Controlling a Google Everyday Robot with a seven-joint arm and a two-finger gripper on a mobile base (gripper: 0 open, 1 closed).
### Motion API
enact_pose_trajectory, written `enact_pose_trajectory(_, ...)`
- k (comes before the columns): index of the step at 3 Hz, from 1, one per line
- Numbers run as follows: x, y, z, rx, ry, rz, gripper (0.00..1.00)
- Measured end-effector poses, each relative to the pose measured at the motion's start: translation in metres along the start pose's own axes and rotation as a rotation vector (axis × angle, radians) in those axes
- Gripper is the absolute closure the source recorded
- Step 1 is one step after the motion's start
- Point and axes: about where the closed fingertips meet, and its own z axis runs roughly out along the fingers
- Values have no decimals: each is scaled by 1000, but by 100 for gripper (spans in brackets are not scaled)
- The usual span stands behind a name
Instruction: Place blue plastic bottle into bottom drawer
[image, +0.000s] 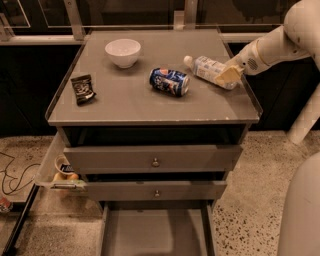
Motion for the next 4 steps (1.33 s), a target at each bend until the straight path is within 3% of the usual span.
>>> enact_pose_trajectory(1,0,0,0,0,0,0,88)
enact_pose_trajectory(2,0,0,0,-1,0,0,100)
enact_pose_trajectory(4,-22,25,2,-83,2,-79,100)
